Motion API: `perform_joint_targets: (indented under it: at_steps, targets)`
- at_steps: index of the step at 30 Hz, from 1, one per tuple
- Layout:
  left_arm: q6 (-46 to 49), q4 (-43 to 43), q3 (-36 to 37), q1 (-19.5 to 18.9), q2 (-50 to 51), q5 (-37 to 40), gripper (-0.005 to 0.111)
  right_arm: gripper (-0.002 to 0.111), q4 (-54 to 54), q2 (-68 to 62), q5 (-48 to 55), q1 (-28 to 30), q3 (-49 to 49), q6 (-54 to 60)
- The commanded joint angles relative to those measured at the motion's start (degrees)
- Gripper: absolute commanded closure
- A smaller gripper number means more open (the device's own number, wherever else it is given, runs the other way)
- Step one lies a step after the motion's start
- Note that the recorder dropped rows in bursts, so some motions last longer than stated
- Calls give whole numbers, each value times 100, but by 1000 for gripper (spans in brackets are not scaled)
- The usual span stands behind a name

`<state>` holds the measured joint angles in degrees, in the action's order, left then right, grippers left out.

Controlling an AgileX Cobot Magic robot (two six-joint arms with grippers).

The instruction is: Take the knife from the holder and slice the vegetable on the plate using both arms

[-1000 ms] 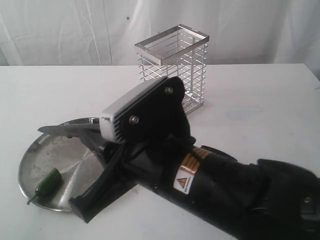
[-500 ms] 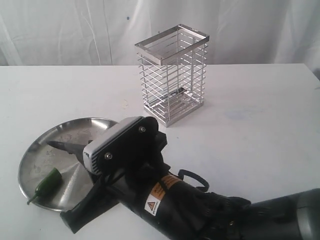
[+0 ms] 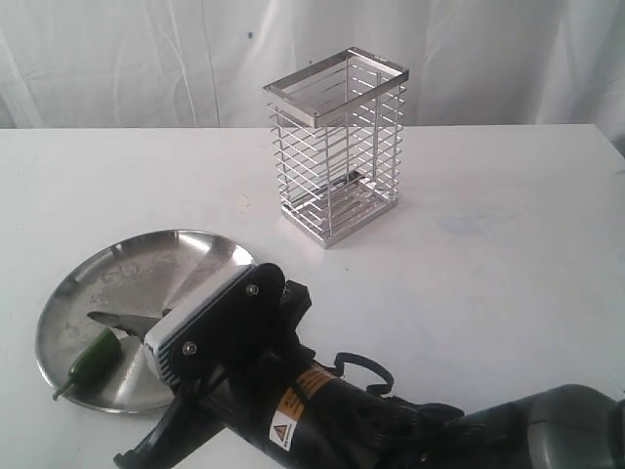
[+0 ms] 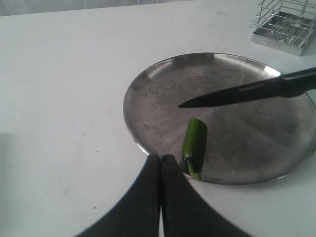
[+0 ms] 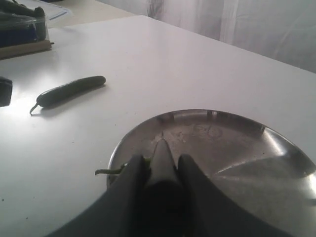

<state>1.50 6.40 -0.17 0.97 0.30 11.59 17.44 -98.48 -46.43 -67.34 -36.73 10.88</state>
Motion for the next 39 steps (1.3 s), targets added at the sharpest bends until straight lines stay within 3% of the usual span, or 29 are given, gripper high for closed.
perform_joint_targets:
  at_steps: [1, 16, 23, 27, 33, 39]
  targets:
    - [1, 22, 17, 42, -30, -8, 107, 108, -77, -174, -310, -14, 28, -70]
    - [1, -260, 17, 42, -30, -8, 107, 108, -259, -401, -332, -14, 17, -59]
    - [-21, -213, 17, 42, -30, -8, 107, 108, -286, -690, 279, -3, 17, -59]
    - [-59, 818, 17, 42, -30, -257, 107, 108, -224, -690, 1017, -3, -150, 187]
    - [-70, 3168, 17, 42, -30, -644, 107, 108, 390, -690, 1735, -3, -569, 1200]
    - [-70, 3687, 17, 42, -30, -595, 107, 108, 401, -690, 1964, 162, -738, 1336]
